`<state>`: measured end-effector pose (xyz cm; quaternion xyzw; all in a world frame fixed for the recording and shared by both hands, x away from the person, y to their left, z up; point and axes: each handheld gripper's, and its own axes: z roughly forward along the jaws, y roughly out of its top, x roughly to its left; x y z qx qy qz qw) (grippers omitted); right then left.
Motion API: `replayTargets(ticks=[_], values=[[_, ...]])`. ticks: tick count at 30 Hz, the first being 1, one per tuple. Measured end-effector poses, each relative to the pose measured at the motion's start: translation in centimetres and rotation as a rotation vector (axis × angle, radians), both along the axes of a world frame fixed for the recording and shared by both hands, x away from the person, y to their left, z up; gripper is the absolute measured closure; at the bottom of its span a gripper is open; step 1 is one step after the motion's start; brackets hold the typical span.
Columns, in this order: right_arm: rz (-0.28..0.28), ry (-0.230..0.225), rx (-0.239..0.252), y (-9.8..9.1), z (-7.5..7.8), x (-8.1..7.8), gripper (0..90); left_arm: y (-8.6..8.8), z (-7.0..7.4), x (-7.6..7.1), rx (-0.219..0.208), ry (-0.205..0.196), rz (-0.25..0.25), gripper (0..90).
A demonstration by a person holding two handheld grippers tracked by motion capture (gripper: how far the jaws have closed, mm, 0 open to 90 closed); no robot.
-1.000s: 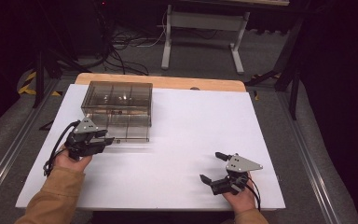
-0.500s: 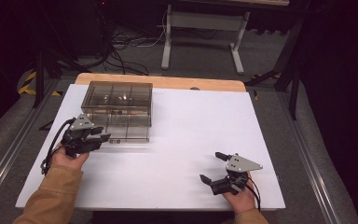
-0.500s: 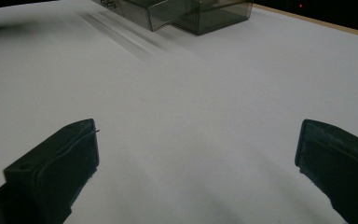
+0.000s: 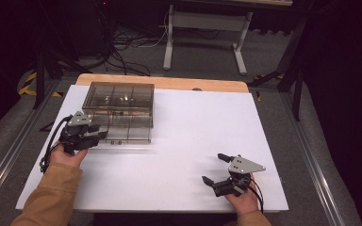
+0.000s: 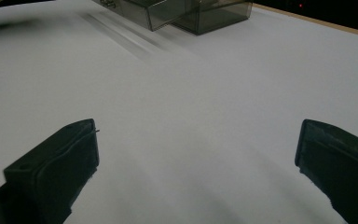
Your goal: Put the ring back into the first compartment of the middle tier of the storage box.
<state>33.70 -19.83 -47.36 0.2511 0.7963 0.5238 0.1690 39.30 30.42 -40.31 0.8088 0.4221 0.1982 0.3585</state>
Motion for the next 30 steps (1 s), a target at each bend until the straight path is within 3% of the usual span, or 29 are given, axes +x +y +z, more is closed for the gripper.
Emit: replayTargets(ticks=[12, 30], values=[[-0.003, 0.004, 0.002, 0.0, 0.0, 0.0, 0.0, 0.5, -0.4, 0.8, 0.003, 0.027, 0.042, 58.9], [-0.003, 0.005, 0.004, 0.0, 0.0, 0.0, 0.0, 0.9, -1.3, 2.0, 0.054, 0.056, 0.088, 58.8]])
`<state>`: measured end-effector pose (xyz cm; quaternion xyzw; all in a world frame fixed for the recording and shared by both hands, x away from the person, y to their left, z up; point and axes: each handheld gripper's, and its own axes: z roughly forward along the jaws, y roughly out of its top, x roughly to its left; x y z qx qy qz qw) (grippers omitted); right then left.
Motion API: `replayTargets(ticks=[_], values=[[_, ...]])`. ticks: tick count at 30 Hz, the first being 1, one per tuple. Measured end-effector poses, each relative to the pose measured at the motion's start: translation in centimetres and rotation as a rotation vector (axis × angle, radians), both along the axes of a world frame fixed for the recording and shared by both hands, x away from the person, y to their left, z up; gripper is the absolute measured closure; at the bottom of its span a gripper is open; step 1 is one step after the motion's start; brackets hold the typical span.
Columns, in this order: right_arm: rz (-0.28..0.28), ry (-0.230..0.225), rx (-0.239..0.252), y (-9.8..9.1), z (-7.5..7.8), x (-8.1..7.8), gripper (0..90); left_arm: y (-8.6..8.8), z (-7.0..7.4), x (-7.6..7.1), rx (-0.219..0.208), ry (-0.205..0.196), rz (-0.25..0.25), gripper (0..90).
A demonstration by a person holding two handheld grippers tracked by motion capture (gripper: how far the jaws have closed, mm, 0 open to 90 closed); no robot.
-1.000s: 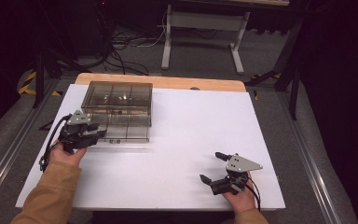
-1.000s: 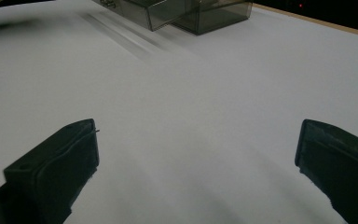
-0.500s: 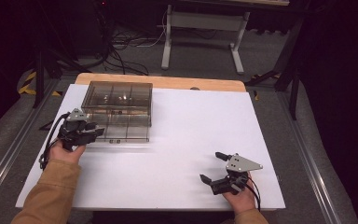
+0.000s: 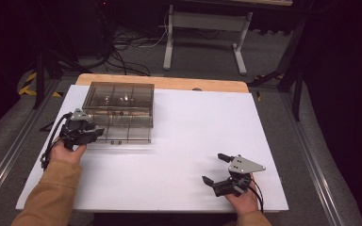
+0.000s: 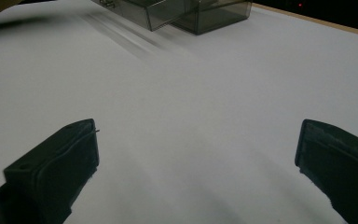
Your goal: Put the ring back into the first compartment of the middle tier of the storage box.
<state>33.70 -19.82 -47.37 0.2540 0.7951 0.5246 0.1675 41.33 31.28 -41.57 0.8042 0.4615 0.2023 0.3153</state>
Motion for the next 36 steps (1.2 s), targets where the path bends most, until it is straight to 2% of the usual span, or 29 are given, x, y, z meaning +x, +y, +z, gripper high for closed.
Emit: replayTargets(ticks=[10, 18, 21, 36], values=[[0.002, -0.004, -0.005, 0.00, -0.01, 0.02, 0.0, -0.27, -0.51, 0.48, 0.034, 0.016, 0.005, 58.6], [0.002, -0.002, -0.005, 0.00, -0.01, 0.01, 0.0, -0.18, -0.79, 0.71, 0.033, 0.032, 0.014, 58.3], [0.003, -0.005, -0.007, 0.01, -0.02, 0.03, 0.0, -0.11, -0.83, 0.81, 0.046, 0.027, 0.014, 58.3], [0.004, -0.003, -0.008, 0.02, -0.03, 0.03, 0.0, -0.08, -1.07, 0.91, 0.048, 0.036, 0.019, 56.9]])
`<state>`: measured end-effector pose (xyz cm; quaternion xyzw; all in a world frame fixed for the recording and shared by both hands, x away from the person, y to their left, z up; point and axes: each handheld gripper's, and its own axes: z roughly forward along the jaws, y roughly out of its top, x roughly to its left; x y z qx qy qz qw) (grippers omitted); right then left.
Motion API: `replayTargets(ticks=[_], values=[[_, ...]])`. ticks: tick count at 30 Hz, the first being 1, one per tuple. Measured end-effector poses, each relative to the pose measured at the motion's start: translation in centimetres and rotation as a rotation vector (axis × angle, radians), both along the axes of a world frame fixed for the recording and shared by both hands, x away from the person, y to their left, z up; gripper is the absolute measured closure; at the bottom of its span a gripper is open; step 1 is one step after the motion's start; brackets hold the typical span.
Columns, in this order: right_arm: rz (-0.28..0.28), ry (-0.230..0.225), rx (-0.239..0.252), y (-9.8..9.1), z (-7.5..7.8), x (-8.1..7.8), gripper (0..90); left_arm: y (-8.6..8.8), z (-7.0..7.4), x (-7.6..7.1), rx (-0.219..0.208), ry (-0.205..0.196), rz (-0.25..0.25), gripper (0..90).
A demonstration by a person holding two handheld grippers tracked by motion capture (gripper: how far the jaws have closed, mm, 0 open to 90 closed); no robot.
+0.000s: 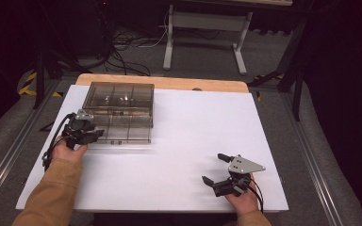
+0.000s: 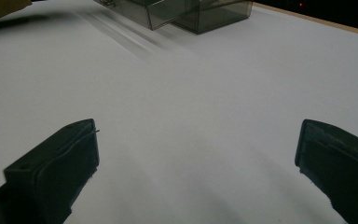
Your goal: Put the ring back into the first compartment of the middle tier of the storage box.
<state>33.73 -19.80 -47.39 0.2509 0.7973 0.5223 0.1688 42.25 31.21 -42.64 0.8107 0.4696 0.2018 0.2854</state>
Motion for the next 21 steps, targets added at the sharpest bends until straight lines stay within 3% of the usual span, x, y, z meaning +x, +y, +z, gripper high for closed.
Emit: replayTargets(ticks=[10, 14, 17, 21], values=[[0.001, 0.000, -0.001, 0.0, 0.0, 0.0, 0.1, 0.0, 0.2, -0.1, -0.003, -0.007, -0.001, 54.6], [0.002, 0.000, 0.001, 0.0, 0.0, 0.0, 0.1, -0.1, 0.6, -0.5, -0.006, -0.033, -0.006, 54.2], [0.002, 0.000, 0.000, 0.0, 0.0, 0.0, 0.1, -0.2, 1.2, -1.0, -0.008, -0.057, -0.031, 59.7], [0.002, 0.000, -0.001, 0.0, 0.0, 0.0, 0.1, -0.2, 2.0, -1.6, -0.020, -0.063, -0.083, 78.3]])
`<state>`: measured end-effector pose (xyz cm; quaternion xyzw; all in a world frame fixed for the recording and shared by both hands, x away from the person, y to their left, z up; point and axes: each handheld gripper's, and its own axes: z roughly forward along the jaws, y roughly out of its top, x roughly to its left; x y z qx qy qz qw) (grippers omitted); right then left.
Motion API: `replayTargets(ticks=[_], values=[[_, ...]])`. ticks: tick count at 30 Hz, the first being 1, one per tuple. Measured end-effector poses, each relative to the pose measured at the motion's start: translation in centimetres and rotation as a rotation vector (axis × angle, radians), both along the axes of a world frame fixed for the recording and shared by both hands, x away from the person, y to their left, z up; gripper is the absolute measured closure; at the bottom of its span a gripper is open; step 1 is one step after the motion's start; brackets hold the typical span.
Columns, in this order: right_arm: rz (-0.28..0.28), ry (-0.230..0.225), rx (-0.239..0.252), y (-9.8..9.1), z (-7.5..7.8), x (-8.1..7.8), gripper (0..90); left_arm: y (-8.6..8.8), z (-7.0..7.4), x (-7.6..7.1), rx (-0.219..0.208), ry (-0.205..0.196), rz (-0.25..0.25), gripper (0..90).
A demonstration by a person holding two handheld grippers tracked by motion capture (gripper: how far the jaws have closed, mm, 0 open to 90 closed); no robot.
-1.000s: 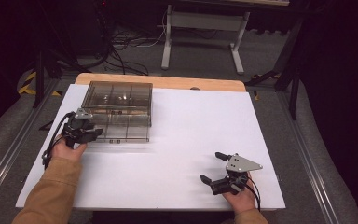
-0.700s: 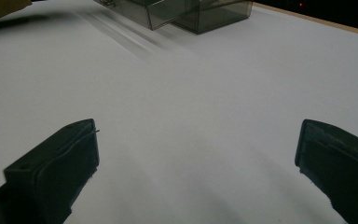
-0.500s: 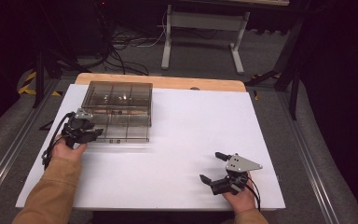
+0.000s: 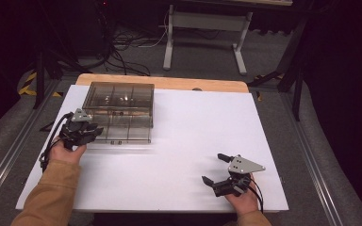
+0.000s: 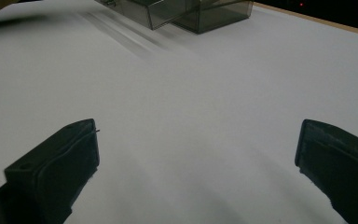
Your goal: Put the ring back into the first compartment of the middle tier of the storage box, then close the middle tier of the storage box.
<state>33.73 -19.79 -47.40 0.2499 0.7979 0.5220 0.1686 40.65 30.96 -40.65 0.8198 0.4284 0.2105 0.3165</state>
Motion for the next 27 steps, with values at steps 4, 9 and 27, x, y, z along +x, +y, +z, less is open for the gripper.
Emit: replayTargets(ticks=[4, 9, 27], values=[[0.000, 0.000, 0.000, 0.0, 0.0, 0.0, 0.1, 0.0, 0.7, -0.5, -0.012, 0.014, -0.038, 85.9], [-0.001, 0.001, 0.001, 0.0, 0.0, 0.0, 0.1, -0.1, 1.1, -0.9, -0.035, 0.045, -0.121, 89.9], [-0.005, 0.006, 0.009, 0.0, 0.0, 0.0, 0.1, -1.2, 1.7, -1.7, 0.015, 0.122, -0.271, 90.0]])
